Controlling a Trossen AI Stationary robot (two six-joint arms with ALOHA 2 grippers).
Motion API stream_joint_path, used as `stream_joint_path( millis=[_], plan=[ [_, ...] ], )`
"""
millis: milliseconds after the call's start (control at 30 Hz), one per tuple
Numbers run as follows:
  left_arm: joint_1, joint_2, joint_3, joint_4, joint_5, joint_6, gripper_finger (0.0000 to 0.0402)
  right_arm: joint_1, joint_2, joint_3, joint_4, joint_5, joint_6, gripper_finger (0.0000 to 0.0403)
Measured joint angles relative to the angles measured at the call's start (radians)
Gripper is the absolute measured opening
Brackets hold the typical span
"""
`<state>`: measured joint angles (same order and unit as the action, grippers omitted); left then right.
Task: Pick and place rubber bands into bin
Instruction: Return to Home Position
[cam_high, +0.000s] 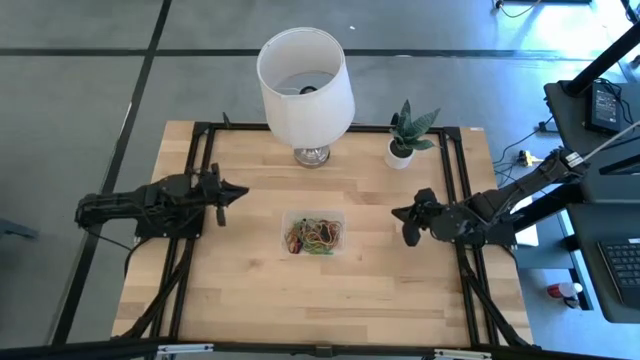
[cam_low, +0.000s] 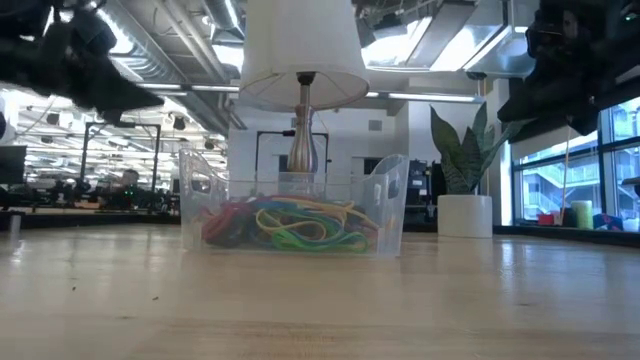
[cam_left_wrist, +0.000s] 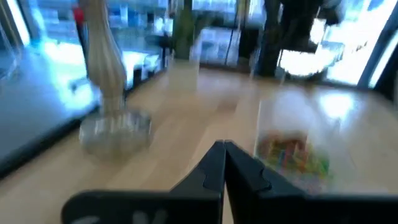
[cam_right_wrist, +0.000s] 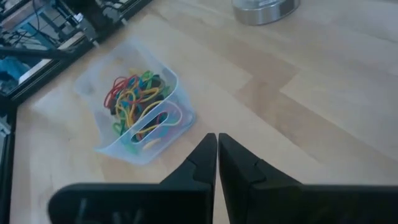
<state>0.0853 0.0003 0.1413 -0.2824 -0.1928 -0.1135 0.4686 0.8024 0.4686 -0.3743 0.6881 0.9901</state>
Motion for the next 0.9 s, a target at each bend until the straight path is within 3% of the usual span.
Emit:
stream_joint_path(
  millis=[100,400,900],
  plan=[
    [0.000,0.002,-0.006,-0.044,-0.002,-0.005,0.0001,-0.016,0.000,0.000,0.002,0.000,0.000,0.0021],
    [0.000,0.003,-0.078,0.158,-0.006,0.082,0.0001,-0.035,0.000,0.000,0.007,-0.001,-0.003,0.0021],
    [0.000,0.006,-0.079,0.151,0.056,0.024,0.0001,-0.035,0.000,0.000,0.005,-0.001,-0.006,0.0019]
  ],
)
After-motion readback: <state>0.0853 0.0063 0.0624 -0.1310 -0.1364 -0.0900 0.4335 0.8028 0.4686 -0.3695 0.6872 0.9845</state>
